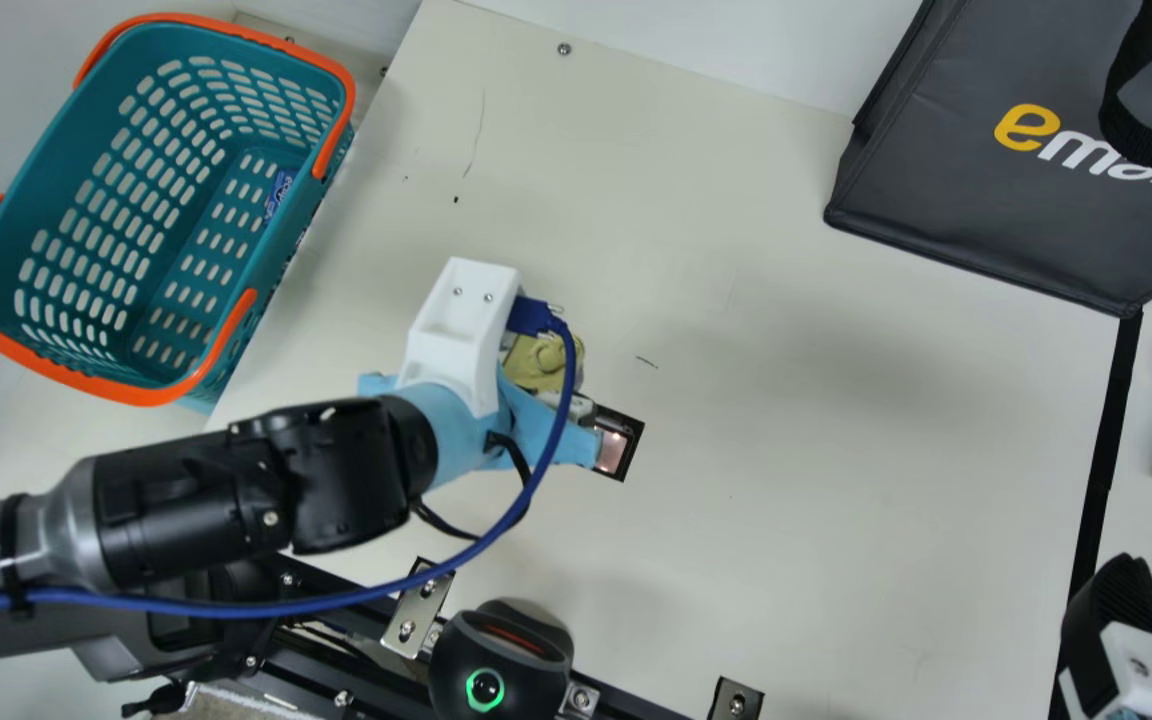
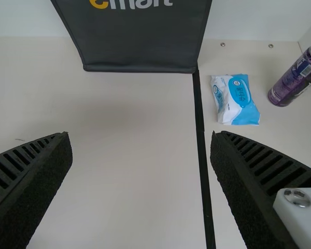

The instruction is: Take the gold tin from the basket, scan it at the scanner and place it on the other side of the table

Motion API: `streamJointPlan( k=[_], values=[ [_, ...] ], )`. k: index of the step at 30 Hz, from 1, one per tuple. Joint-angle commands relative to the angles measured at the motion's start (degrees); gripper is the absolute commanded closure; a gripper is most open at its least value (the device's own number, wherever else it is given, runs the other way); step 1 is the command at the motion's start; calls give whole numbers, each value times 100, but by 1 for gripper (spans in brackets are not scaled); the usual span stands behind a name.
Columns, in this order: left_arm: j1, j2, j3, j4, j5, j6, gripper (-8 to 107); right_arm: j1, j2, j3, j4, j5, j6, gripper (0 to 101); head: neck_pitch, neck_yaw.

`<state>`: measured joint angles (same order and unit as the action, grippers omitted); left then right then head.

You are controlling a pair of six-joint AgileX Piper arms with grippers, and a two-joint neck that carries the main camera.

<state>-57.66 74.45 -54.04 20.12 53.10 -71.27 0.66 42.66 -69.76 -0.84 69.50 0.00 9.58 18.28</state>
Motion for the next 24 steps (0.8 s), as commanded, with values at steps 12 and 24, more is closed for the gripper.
streamJointPlan(
  k=[12,24],
  values=[
    [-995,435,215,826,-364,-1728,107,0,0,0,0,0,0,6,-166,14],
    [-890,1202,-231,786,-760,-1475,107,0,0,0,0,0,0,6,-166,14]
  ],
)
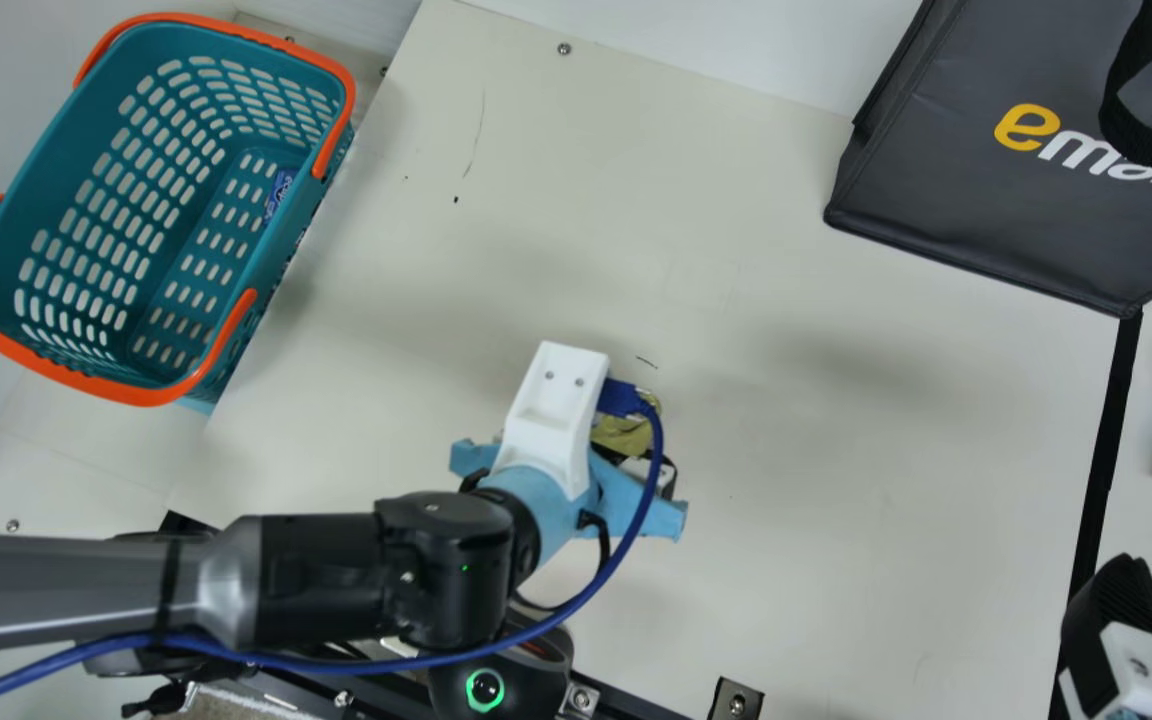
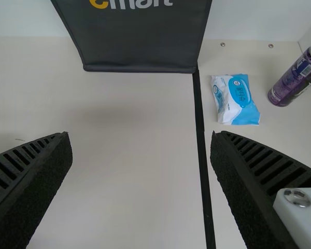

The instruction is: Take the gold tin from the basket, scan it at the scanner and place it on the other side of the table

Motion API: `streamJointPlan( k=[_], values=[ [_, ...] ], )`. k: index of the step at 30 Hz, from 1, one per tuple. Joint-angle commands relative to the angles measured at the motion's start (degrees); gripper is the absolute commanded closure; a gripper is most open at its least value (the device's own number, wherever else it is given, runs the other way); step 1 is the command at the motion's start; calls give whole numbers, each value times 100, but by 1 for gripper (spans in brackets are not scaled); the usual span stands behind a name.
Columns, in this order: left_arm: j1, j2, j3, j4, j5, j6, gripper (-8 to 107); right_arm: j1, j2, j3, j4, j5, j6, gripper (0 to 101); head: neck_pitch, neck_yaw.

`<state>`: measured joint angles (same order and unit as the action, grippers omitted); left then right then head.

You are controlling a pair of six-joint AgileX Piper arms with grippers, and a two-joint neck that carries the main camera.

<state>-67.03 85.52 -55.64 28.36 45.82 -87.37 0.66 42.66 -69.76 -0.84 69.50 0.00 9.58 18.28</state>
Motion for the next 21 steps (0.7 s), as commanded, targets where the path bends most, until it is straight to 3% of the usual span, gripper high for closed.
streamJointPlan(
  k=[1,12,21],
  values=[
    [102,179,-147,-67,-68,228,107,0,0,0,0,0,0,6,-166,14],
    [619,1126,-993,-361,-402,864,107,0,0,0,0,0,0,6,-166,14],
    [796,1773,-1431,-617,-618,458,107,0,0,0,0,0,0,6,-166,14]
  ],
)
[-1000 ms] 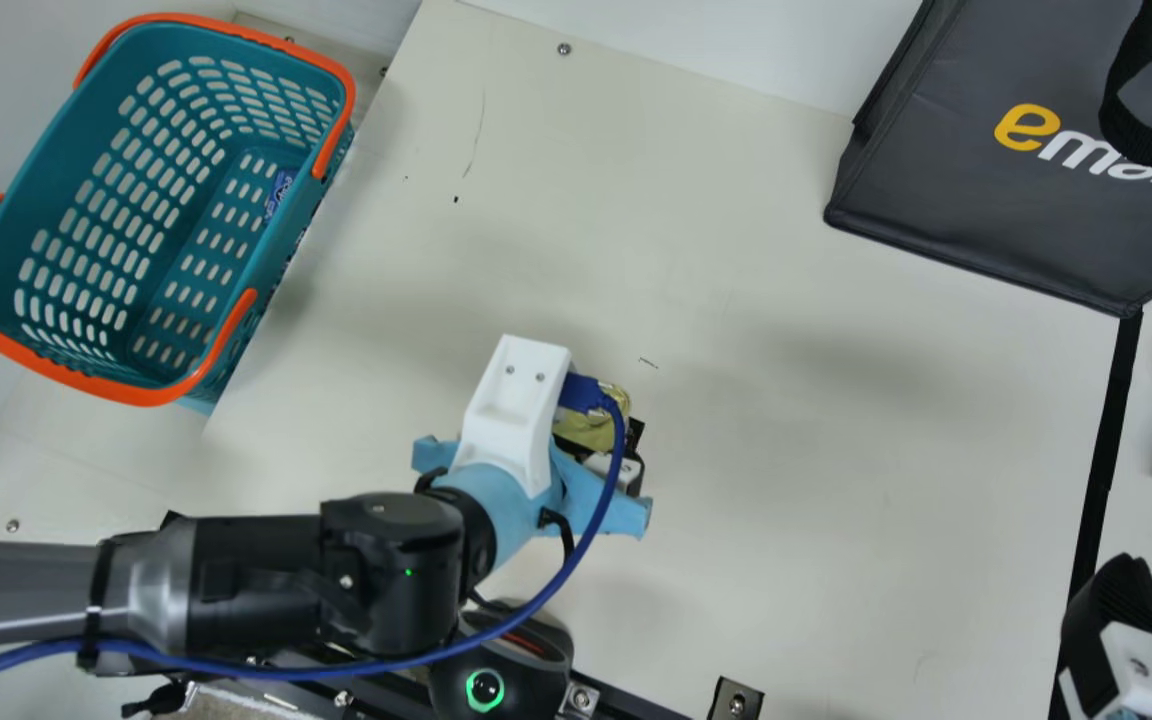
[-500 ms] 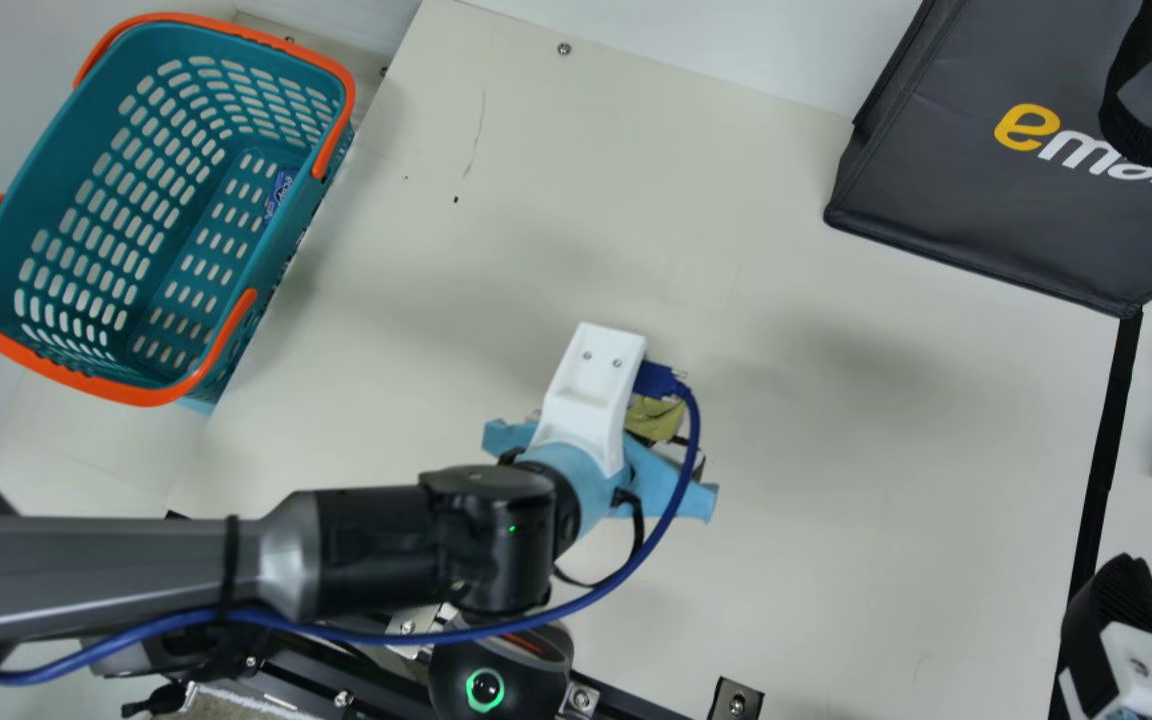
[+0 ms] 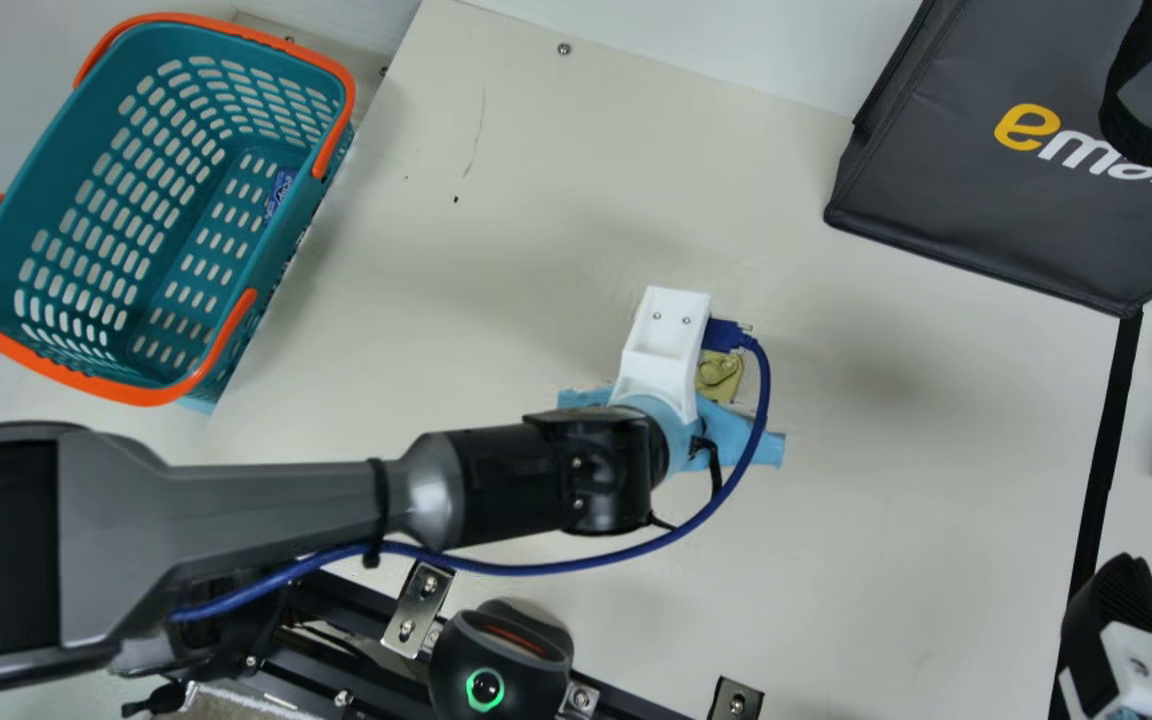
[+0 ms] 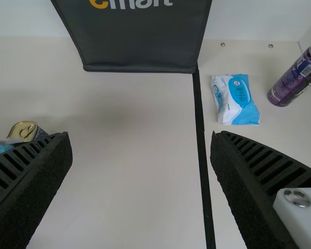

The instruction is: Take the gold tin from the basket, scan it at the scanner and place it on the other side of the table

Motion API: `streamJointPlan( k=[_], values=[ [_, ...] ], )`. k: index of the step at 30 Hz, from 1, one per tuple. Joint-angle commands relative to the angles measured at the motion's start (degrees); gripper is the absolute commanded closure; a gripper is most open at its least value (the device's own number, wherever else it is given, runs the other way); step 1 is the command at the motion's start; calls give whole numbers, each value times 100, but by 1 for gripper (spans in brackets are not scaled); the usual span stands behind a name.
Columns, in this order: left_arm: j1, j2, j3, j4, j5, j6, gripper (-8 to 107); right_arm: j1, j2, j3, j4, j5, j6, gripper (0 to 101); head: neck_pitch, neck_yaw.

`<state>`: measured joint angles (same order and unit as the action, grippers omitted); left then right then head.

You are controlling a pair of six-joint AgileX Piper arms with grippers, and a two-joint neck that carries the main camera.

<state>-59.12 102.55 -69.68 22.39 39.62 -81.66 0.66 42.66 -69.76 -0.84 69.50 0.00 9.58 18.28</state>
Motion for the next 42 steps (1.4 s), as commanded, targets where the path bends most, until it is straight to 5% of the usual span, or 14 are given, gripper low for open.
streamJointPlan(
  k=[1,9,29,38,42],
  values=[
    [0,124,-61,-30,2,-195,107,0,0,0,0,0,0,6,-166,14],
    [-185,458,-256,-39,5,-718,107,0,0,0,0,0,0,6,-166,14],
    [-140,524,-142,-482,-465,-643,40,0,0,0,0,0,0,6,-166,14],
    [40,81,283,-1227,-1137,303,10,0,0,0,0,1,0,6,-166,14],
    [166,-336,680,-2093,-1583,1443,9,0,0,0,0,1,0,6,-166,14]
  ],
)
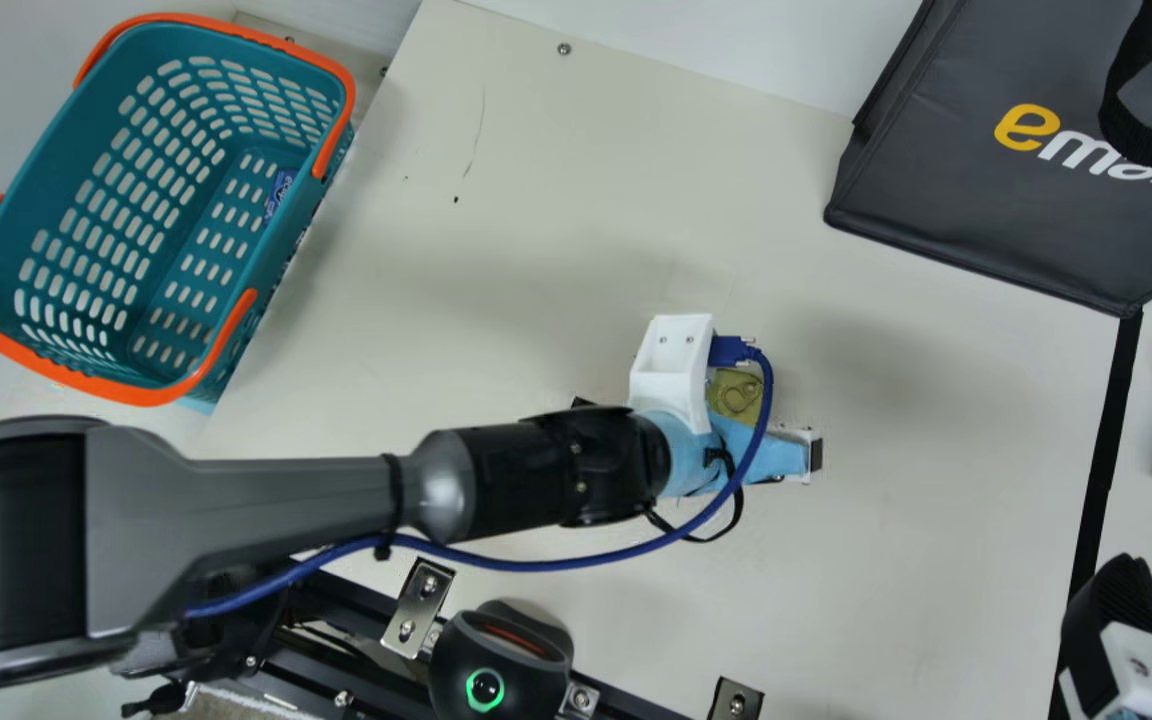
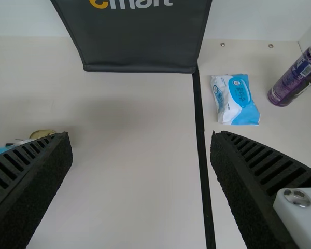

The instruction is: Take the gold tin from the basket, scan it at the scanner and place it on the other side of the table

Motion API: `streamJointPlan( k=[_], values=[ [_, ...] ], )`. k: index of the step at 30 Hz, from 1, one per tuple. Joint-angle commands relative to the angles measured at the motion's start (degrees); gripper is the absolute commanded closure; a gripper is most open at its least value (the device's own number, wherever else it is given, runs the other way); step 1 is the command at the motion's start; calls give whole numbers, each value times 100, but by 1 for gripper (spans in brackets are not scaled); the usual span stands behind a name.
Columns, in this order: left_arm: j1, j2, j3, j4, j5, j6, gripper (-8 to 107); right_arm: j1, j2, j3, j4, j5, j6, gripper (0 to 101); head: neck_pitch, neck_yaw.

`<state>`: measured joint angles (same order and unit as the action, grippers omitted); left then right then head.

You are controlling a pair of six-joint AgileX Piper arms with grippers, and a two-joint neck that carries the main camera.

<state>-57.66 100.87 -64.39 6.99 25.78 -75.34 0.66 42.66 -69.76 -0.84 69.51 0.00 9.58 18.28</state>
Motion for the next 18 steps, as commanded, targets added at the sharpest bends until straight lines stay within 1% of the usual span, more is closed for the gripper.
streamJointPlan(
  k=[1,5,9,13,18],
  values=[
    [55,-294,266,-804,-282,1154,9,0,0,0,0,0,0,6,-166,14],
    [249,-874,701,-1799,-398,2578,9,0,0,0,0,0,0,6,-166,14],
    [626,-1537,1056,-2591,-177,3884,9,0,0,0,0,0,0,6,-166,14],
    [1255,-2153,1286,-3164,338,5101,9,0,0,0,0,0,0,6,-166,14],
    [2202,-2757,1422,-3519,1159,6307,9,0,0,0,0,0,0,6,-166,14]
  ],
)
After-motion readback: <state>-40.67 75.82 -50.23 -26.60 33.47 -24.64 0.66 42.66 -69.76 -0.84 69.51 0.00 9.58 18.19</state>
